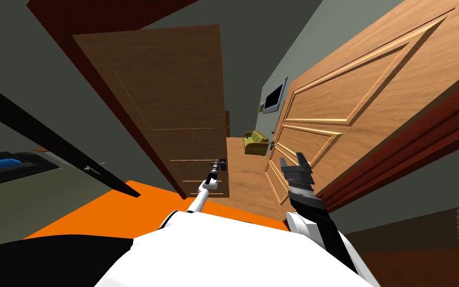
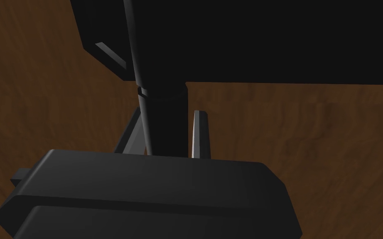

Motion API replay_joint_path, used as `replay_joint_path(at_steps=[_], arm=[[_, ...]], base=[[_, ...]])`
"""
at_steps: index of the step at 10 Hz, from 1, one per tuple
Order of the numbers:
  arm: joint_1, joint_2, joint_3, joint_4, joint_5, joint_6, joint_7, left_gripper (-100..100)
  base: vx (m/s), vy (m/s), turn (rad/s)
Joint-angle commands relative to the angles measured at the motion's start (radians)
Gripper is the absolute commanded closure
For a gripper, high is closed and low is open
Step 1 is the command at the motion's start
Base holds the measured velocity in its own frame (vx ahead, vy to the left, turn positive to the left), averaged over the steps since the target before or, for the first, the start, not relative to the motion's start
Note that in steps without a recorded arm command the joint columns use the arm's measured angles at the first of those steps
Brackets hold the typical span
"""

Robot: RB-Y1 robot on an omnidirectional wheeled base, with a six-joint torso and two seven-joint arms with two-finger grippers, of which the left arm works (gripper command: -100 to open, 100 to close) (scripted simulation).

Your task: Push the door open

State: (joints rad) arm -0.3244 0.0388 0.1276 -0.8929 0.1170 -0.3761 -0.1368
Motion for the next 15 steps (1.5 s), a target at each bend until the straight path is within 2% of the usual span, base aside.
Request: replay_joint_path(at_steps=[1, 8, 15], arm=[[-0.002, 0.014, 0.030, -0.009, 0.004, -0.002, -0.012, 100], [-0.004, 0.033, 0.109, -0.006, 0.022, 0.000, -0.032, 100], [-0.005, 0.031, 0.188, -0.002, 0.041, 0.003, -0.052, 100]], base=[[0.132, -0.059, 0.030], [0.152, -0.089, 0.066], [0.151, -0.094, 0.077]])
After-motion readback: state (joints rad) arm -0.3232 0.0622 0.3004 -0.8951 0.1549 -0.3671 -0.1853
